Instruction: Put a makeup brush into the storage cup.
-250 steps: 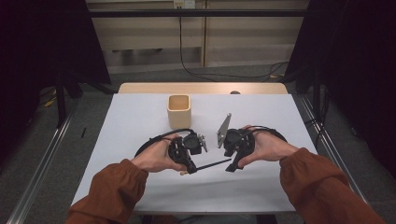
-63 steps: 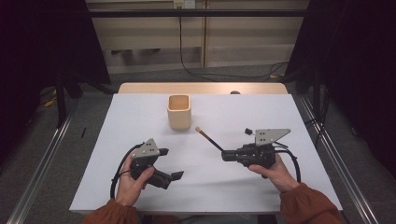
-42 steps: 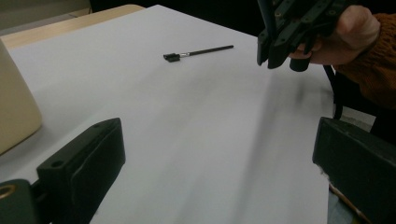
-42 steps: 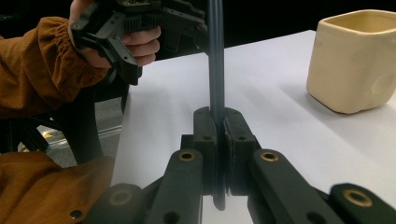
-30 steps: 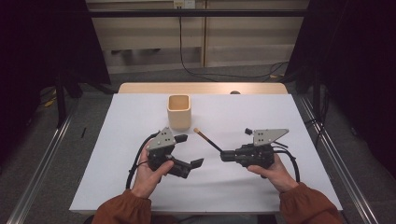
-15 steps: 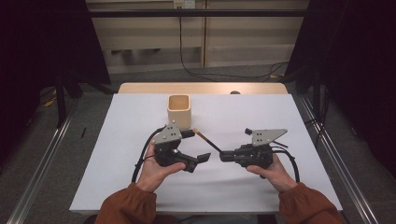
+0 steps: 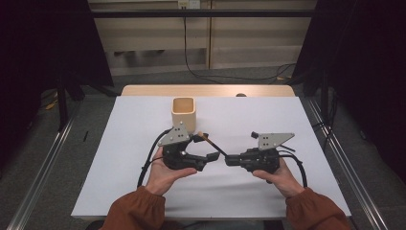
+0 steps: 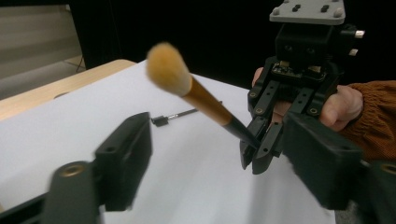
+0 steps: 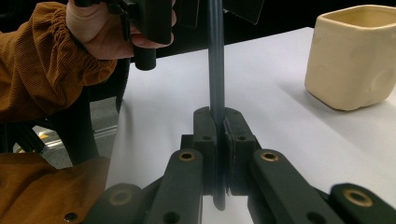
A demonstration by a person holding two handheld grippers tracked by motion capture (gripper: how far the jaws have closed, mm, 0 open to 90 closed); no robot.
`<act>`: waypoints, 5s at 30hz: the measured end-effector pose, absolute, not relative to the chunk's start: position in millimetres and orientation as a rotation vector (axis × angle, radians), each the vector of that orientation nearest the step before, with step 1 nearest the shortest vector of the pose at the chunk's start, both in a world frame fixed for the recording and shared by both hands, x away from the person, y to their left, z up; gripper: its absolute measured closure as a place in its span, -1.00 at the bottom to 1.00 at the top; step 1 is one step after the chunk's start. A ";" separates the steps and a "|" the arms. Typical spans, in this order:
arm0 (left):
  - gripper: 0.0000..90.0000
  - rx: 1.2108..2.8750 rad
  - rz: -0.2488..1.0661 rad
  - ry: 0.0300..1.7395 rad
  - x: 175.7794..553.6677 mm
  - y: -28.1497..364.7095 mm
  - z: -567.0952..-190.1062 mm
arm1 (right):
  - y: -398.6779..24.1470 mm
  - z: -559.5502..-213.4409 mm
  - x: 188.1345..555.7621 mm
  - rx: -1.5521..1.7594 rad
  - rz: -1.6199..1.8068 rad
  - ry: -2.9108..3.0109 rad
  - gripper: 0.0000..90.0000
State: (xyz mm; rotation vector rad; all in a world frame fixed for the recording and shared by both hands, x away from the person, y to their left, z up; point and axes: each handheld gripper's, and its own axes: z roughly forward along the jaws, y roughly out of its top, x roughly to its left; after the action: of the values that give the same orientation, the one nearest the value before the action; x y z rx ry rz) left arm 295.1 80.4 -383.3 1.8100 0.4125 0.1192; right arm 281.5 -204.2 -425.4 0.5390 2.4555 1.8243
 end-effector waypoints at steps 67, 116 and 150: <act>0.87 1.719 -0.018 0.512 297.7 89.4 -378.3 | -199.5 -425.4 280.3 0.638 1.835 2.382 -0.93; 0.87 1.739 0.107 0.633 316.1 151.5 -356.5 | -249.6 -430.1 249.3 0.899 1.670 2.000 -0.99; 0.87 1.758 0.192 0.716 348.8 179.9 -325.9 | -296.1 -445.7 207.3 1.056 1.548 1.867 -1.00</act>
State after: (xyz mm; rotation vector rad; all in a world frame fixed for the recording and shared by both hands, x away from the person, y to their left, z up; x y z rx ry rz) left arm 348.8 179.9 -325.9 1.7585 0.7158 0.1918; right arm 207.3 -296.1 -445.7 1.0556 1.8667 1.5477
